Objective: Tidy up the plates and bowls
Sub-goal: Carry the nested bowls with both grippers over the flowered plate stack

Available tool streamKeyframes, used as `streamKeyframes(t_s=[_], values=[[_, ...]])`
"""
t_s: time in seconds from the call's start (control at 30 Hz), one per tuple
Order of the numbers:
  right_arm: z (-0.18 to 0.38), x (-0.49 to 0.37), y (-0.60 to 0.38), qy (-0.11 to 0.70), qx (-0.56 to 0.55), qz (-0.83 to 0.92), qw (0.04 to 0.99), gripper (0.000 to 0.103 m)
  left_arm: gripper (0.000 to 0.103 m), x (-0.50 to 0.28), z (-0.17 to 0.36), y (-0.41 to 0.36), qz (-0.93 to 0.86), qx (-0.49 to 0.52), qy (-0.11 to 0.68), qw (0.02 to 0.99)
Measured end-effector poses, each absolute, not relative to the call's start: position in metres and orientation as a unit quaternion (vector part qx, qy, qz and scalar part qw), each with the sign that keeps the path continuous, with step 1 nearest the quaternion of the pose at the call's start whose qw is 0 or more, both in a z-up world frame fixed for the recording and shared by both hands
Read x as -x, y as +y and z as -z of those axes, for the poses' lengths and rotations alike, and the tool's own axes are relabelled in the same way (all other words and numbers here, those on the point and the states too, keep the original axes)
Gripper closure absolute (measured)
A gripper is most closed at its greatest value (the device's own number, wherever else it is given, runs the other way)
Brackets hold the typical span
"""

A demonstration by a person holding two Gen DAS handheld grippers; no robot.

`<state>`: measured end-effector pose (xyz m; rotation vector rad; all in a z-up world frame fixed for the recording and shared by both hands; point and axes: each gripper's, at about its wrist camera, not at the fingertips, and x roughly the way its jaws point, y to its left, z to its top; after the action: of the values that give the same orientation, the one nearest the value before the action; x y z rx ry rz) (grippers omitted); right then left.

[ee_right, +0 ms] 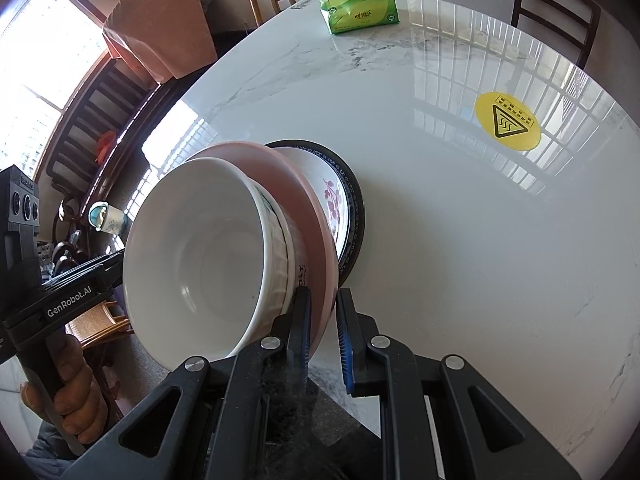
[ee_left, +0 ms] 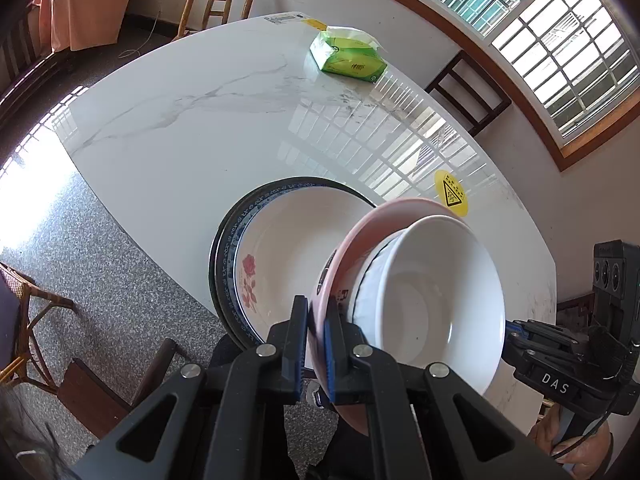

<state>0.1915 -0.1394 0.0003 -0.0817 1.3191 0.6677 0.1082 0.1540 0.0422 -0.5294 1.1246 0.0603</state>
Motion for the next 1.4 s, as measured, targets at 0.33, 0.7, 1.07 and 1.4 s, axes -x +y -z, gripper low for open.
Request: streamKeyframes(t_s=[0.33, 0.7, 1.07, 1.4], values=[[0.0, -0.195, -0.128, 0.605, 0.046, -0.308, 0.733, 0.088, 0.097, -0.113, -0.037, 0.169, -0.035, 0.257, 0.528, 0.809], [-0.001, -0.197, -0.121, 0.606, 0.053, -0.313, 0.729, 0.088, 0.097, -0.12, -0.032, 0.184, -0.04, 0.264, 0.53, 0.805], [0.002, -0.2, -0.116, 0.612, 0.055, -0.313, 0.724, 0.088, 0.098, -0.125, -0.024, 0.192, -0.042, 0.27, 0.537, 0.798], [0.002, -0.202, -0.113, 0.617, 0.054, -0.31, 0.721, 0.088, 0.098, -0.129, -0.021, 0.194, -0.039, 0.269, 0.542, 0.795]])
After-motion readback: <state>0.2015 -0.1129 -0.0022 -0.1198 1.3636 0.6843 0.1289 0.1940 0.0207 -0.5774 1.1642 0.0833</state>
